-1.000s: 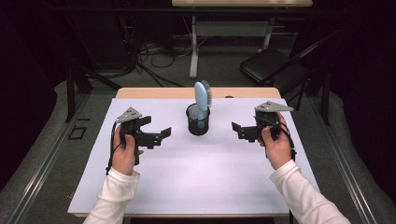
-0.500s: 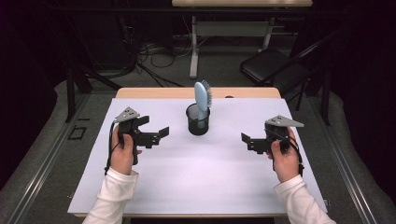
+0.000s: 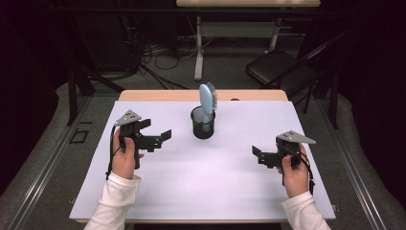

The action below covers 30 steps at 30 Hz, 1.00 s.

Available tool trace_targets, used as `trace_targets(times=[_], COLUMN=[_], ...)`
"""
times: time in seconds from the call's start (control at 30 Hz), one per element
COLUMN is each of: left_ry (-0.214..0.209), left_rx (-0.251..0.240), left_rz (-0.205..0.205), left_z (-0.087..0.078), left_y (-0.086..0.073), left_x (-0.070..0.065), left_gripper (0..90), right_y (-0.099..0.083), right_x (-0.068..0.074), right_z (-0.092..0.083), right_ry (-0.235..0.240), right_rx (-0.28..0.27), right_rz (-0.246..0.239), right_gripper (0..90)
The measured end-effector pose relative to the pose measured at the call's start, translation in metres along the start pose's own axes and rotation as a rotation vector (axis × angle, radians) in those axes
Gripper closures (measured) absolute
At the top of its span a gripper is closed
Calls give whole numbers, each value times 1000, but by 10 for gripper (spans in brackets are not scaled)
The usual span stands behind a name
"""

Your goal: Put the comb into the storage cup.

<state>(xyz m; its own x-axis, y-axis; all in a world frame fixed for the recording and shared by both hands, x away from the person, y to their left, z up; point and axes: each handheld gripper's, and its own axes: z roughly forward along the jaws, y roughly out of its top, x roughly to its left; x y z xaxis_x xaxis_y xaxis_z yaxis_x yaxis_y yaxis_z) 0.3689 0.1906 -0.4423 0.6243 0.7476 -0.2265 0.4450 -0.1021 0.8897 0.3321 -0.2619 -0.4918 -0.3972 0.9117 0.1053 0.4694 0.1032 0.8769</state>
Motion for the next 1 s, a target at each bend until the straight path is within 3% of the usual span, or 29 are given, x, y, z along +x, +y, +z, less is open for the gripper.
trace_targets(times=[0.57, 1.0], left_ry=[11, 13], left_rx=[1, 2], left_rz=[-3, -4], left_z=[1, 2], left_y=[-3, -3], left_x=[3, 4], left_gripper=[8, 8], right_y=[-19, -29], right_x=[-5, -11], right_z=[-3, -1], right_ry=[-17, -27], right_rx=[-36, -24], right_rz=[16, 34], right_gripper=[0, 0])
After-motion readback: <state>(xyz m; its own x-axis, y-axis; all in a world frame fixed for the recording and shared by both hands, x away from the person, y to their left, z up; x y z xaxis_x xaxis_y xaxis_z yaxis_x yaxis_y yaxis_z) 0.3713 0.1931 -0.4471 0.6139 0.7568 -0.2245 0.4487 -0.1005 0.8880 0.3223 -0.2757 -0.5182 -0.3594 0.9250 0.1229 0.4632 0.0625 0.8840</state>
